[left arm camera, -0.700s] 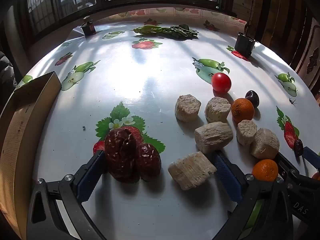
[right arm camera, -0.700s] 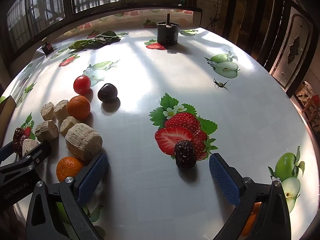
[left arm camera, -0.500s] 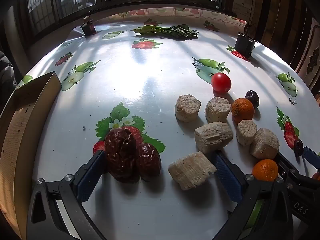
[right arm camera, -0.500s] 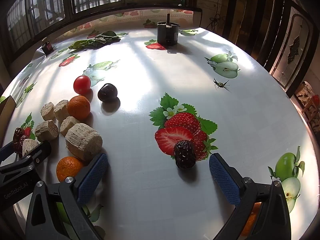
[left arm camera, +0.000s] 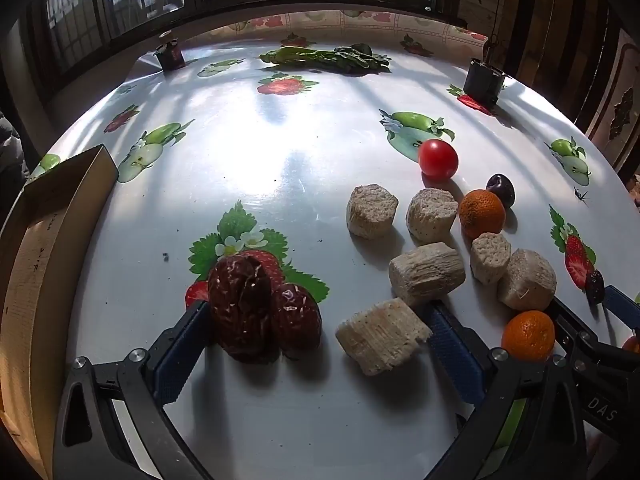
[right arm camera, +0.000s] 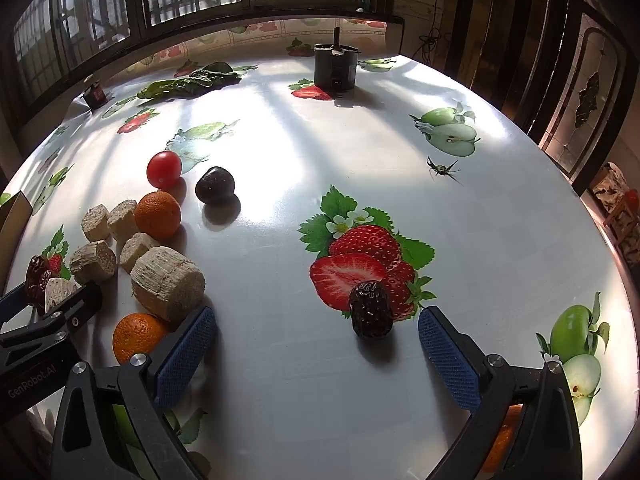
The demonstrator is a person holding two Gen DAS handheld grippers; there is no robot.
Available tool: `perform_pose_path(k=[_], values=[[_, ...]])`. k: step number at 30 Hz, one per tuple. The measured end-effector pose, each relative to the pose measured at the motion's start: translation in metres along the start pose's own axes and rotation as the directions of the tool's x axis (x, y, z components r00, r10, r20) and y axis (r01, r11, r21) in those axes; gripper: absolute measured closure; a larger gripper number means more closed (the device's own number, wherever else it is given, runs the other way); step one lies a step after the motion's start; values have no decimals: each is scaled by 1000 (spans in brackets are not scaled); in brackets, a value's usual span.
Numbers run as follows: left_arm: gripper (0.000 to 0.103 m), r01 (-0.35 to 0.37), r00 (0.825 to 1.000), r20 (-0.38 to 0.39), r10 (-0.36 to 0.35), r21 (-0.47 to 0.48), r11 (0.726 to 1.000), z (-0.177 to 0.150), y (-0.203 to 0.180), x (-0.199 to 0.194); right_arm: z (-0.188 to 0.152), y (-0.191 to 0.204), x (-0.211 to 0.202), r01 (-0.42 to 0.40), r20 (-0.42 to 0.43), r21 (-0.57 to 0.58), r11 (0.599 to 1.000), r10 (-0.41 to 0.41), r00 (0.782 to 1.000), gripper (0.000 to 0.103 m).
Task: Organize fruits
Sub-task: 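Move both tools over the red dates and oranges on the table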
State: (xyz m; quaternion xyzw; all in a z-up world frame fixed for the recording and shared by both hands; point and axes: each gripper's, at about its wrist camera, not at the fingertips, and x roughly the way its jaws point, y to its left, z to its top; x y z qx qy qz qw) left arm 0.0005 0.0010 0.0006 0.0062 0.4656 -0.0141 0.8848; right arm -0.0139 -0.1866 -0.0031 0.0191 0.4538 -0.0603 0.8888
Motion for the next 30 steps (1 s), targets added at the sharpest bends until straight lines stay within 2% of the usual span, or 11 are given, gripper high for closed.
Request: perform_pose_path(k=[3, 7, 9, 11, 14, 18, 21, 24, 30], values=[[0, 13, 1000, -22, -13, 22, 1000, 2, 0, 2, 1, -1, 0, -15, -40, -5, 1000, 15, 999, 1], [0, 53, 997, -50, -50, 57, 997, 1, 2, 0, -3, 1, -3, 4, -73, 13, 1000, -3, 997, 1], [3, 85, 995, -48, -83, 37, 996, -3, 6, -7, -4, 3, -4, 3, -91, 10, 1000, -2, 996, 1], [8, 128, 992, -19, -128, 10, 992, -7, 12, -22, -4, 5, -4, 6, -98, 16, 1000, -4, 995, 1], [8, 109, 989, 95, -109, 14, 994, -13, 20, -57, -7, 4, -11, -32, -98, 55, 998, 38, 994, 1], [8, 73, 966, 249, -71, -2, 997, -21, 33, -104, -9, 8, -38, -62, -31, 85, 994, 65, 997, 1], [8, 40, 946, 323, -36, -8, 999, -25, 40, -127, -16, 15, -59, -97, 36, 102, 990, 94, 995, 1], [8, 34, 935, 353, -27, -13, 999, -28, 47, -141, -24, 23, -79, -122, 113, 103, 987, 110, 987, 1], [8, 35, 931, 364, -25, -21, 999, -34, 54, -151, -32, 41, -118, -117, 255, 70, 991, 96, 962, 1]])
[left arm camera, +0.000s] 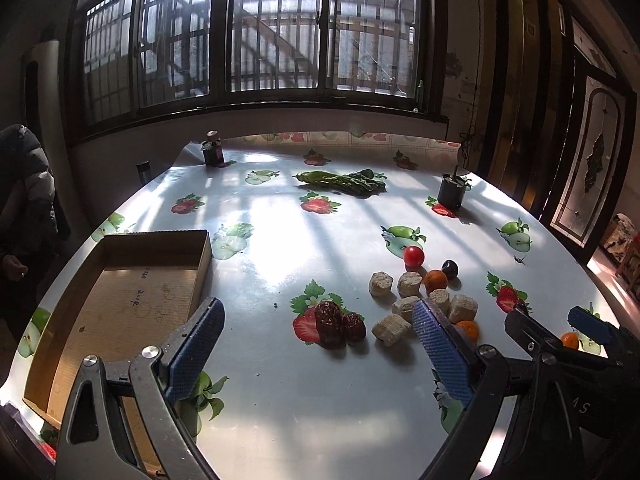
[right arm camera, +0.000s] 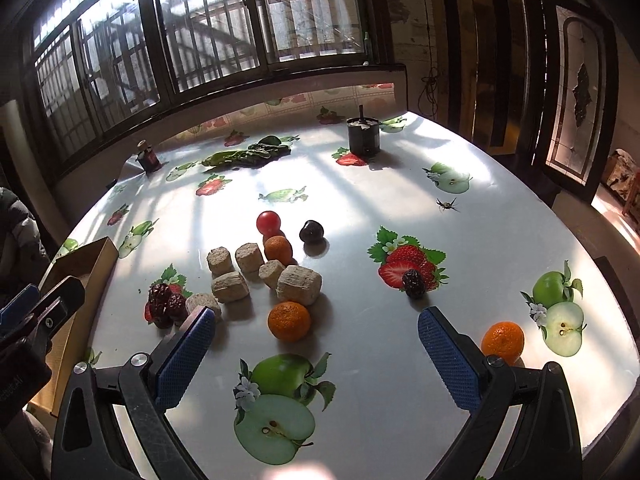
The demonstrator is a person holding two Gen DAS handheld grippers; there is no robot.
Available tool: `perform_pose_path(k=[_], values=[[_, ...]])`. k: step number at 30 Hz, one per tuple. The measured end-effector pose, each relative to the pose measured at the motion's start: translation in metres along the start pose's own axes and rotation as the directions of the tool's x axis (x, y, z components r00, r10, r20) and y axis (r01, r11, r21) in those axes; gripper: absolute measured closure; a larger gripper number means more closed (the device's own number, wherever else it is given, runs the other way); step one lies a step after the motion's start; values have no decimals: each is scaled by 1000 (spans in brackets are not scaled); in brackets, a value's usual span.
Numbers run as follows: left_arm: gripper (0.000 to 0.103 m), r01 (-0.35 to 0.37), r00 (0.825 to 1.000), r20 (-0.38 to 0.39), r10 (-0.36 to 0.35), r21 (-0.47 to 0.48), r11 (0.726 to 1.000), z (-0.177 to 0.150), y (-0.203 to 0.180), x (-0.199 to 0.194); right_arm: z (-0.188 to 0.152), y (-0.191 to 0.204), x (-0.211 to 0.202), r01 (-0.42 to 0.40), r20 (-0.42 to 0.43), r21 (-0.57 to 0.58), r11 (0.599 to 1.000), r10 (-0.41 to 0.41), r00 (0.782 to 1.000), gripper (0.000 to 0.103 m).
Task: Organize fruits
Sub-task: 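Move both tools over the red dates and oranges on the table, then grasp a red date with the left tool while the right tool grasps an orange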
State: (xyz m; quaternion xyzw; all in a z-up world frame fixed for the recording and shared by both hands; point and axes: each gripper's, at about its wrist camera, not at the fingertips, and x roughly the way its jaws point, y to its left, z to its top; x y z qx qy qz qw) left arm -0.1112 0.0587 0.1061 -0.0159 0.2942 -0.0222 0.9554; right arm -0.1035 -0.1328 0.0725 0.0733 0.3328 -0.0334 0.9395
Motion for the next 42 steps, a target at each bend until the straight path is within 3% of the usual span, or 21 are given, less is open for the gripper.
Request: perform_pose_path(k=[7, 21, 26, 30, 34, 38, 41, 42], values=[[8, -40, 998, 50, 41, -23, 999, -1, 7, -16, -2, 16, -28, 82, 175, -48, 995, -73, 982, 1], [7, -57, 989, 131, 62, -42, 997, 4, 19, -50, -9, 15, -44, 34, 174, -33, 999, -28, 984, 1], [7, -58, 975, 209, 70, -64, 996, 47, 46, -75, 8, 1, -56, 52, 192, -23, 998, -47, 980, 1], [0, -62, 960, 268, 76, -59, 996, 84, 61, -88, 38, -25, -74, 66, 245, -4, 998, -63, 967, 1], [0, 11, 986, 169, -1, -60, 998, 97, 66, -59, 50, -41, -61, 12, 170, 27, 1000, -17, 985, 0], [0, 70, 998, 2, -70, -68, 995, 72, 56, -3, 37, -42, -17, -94, 7, 53, 994, 93, 996, 6], [1, 111, 986, -116, -119, -70, 991, 50, 45, 41, 22, -33, 17, -140, -110, 53, 989, 145, 983, 40], [4, 124, 981, -142, -135, -79, 989, 44, 43, 52, 15, -31, 28, -164, -150, 66, 984, 172, 974, 47]])
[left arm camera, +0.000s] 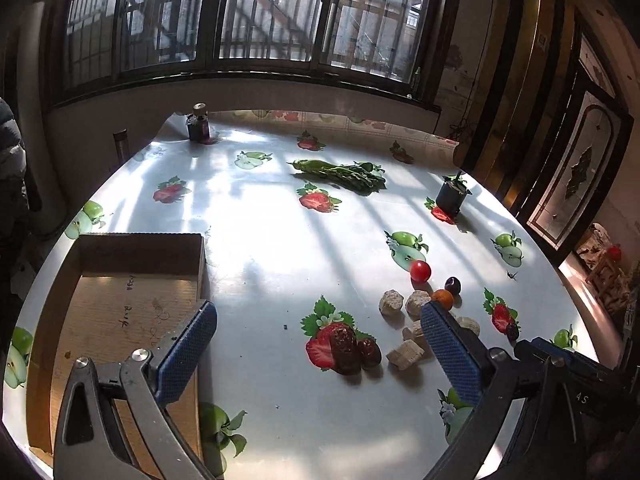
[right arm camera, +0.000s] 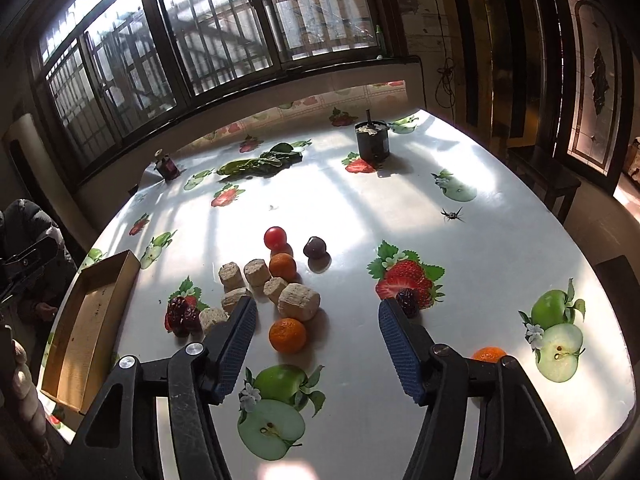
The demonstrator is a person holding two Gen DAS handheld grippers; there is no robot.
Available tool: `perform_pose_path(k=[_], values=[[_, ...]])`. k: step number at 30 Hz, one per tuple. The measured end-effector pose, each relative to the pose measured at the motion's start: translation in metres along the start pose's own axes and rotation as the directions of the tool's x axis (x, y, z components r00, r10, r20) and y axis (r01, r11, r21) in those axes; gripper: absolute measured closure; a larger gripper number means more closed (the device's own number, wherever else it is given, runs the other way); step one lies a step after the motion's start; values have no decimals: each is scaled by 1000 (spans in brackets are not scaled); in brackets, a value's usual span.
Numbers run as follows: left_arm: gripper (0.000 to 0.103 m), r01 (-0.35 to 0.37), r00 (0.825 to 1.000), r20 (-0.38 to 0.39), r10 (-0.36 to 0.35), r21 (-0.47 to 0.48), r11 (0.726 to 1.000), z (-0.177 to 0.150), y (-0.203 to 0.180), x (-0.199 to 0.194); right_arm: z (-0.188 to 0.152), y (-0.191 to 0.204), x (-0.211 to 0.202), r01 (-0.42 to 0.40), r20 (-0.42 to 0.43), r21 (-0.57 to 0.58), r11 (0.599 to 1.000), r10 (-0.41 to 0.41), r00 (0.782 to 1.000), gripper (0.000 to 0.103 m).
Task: Organize fruits
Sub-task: 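Grasp a red date with the left tool while the right tool grasps an orange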
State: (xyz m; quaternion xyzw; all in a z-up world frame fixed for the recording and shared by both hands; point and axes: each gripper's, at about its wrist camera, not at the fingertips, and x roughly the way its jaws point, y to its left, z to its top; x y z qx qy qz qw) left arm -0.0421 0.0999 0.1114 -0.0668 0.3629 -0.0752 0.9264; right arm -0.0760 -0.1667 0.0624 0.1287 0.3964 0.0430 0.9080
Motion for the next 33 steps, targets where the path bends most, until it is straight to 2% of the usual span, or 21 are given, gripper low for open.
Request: perform_pose_path(k=[4, 8, 9, 12, 13, 15, 21, 27, 28, 29, 31, 33], values=[[27, 52, 993, -108, -56, -36, 998, -13, 1, 46, -6, 2, 22, -16, -49, 9, 1000, 17, 999, 48], [35, 62, 979, -188, -74, -69, 996, -24, 4, 81, -7, 5, 36, -23, -66, 1, 1000, 24, 998, 48], [41, 67, 975, -206, -81, -76, 995, -26, 5, 88, -7, 5, 40, -25, -74, -2, 1000, 24, 997, 48], [53, 84, 967, -235, -102, -86, 993, -31, 5, 103, -8, 6, 51, -32, -96, -4, 999, 31, 995, 48], [61, 85, 964, -245, -103, -84, 993, -33, 5, 106, -8, 5, 54, -33, -102, -2, 999, 33, 994, 48], [70, 110, 958, -258, -129, -87, 990, -37, 6, 110, -9, 6, 60, -39, -114, 0, 999, 39, 993, 48], [70, 118, 964, -233, -127, -53, 992, -40, 0, 107, -13, 10, 73, -44, -140, -5, 999, 43, 989, 48], [70, 72, 977, -206, -59, 57, 996, -44, -17, 106, -14, 18, 74, -25, -127, -37, 999, 20, 992, 48], [79, 66, 977, -205, -51, 69, 995, -45, -18, 106, -15, 19, 74, -18, -125, -45, 999, 12, 992, 48], [78, 72, 976, -208, -56, 69, 995, -45, -18, 106, -16, 20, 74, -12, -122, -51, 999, 5, 992, 50], [78, 92, 973, -216, -80, 48, 995, -45, -16, 104, -17, 22, 74, 10, -121, -62, 998, -17, 992, 67], [78, 96, 976, -201, -86, 38, 995, -45, -15, 95, -17, 22, 71, 1, -122, -60, 998, -9, 993, 67]])
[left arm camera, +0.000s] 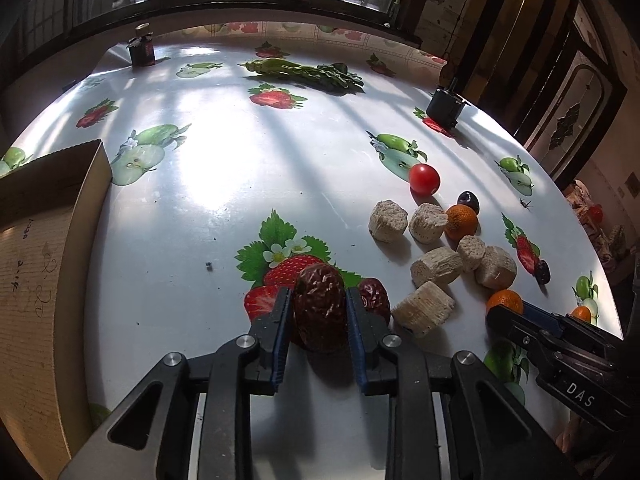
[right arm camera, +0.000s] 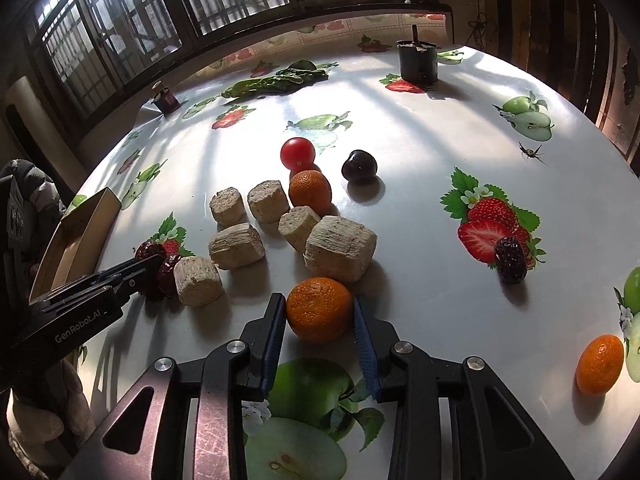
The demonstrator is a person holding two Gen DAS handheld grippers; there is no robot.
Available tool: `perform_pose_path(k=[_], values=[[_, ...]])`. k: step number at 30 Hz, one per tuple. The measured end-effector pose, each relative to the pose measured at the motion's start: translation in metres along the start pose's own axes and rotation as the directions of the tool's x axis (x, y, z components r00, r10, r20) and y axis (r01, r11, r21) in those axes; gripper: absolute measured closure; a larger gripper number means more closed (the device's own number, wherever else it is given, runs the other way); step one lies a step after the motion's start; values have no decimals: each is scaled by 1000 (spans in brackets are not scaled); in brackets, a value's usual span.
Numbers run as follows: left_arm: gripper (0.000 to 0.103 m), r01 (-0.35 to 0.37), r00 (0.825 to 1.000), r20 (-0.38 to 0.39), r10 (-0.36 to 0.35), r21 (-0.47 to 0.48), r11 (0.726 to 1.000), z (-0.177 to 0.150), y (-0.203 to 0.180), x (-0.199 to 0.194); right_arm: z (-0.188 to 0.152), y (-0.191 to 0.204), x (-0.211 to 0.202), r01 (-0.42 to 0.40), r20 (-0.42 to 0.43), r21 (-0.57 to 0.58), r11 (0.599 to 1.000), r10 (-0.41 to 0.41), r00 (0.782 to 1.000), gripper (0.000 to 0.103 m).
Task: Organize fruits
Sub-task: 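Grasp a red date with the left tool while the right tool grasps an orange, then carry the red date and orange over the cardboard tray with both tools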
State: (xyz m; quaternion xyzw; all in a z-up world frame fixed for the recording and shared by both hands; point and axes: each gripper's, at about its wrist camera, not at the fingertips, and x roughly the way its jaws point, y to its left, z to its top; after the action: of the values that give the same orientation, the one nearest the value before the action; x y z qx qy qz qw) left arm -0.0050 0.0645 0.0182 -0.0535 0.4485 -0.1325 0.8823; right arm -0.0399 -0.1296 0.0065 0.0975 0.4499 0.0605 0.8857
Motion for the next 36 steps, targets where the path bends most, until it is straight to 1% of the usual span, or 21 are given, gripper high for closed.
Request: perform_pose_path(k=[4, 7, 8, 11, 14, 16, 18, 21, 23, 25, 27, 28, 30, 33, 36], values=[[78, 52, 997, 58, -51, -23, 998, -3, 1, -39, -3, 7, -18, -10, 37, -21, 1000, 11, 999, 68], [78, 91, 989, 120, -88, -23, 996, -5, 4, -84, -3, 22, -42, -41, 75, -54, 998, 45, 996, 68], [78, 94, 985, 144, -90, -18, 995, -6, 7, -100, -2, 29, -51, -56, 88, -73, 996, 62, 994, 68], [78, 51, 976, 211, -48, -8, 999, -9, 23, -146, 2, 58, -80, -96, 133, -147, 984, 116, 984, 67], [78, -35, 971, 235, 41, -33, 999, -15, 56, -182, 7, 95, -102, -134, 164, -228, 964, 173, 971, 67], [78, -112, 963, 239, 123, -62, 992, -21, 81, -197, 12, 122, -110, -187, 159, -272, 944, 236, 959, 67], [78, -186, 952, 226, 206, -109, 976, -32, 111, -205, 14, 152, -111, -259, 129, -305, 916, 309, 942, 67], [78, -272, 935, 179, 305, -190, 944, -53, 153, -201, 6, 199, -95, -370, 43, -342, 864, 407, 912, 67], [78, -302, 931, 135, 339, -238, 923, -67, 179, -193, -9, 232, -77, -406, -13, -382, 830, 434, 901, 67], [78, -321, 931, 83, 356, -282, 904, -79, 203, -183, -25, 262, -54, -420, -79, -420, 804, 428, 900, 67], [78, -352, 924, 36, 381, -308, 884, -88, 220, -173, -45, 286, -29, -427, -148, -447, 786, 405, 902, 67], [78, -354, 924, 24, 381, -318, 880, -91, 226, -171, -52, 295, -18, -427, -176, -456, 781, 391, 904, 67], [78, -348, 929, 7, 371, -327, 879, -95, 233, -165, -62, 307, 1, -430, -221, -464, 775, 369, 903, 67], [78, -366, 924, -8, 384, -313, 876, -97, 234, -159, -70, 318, 22, -431, -264, -471, 770, 344, 901, 67], [78, -376, 920, -16, 391, -313, 872, -97, 234, -153, -75, 325, 31, -430, -282, -480, 765, 330, 901, 67]])
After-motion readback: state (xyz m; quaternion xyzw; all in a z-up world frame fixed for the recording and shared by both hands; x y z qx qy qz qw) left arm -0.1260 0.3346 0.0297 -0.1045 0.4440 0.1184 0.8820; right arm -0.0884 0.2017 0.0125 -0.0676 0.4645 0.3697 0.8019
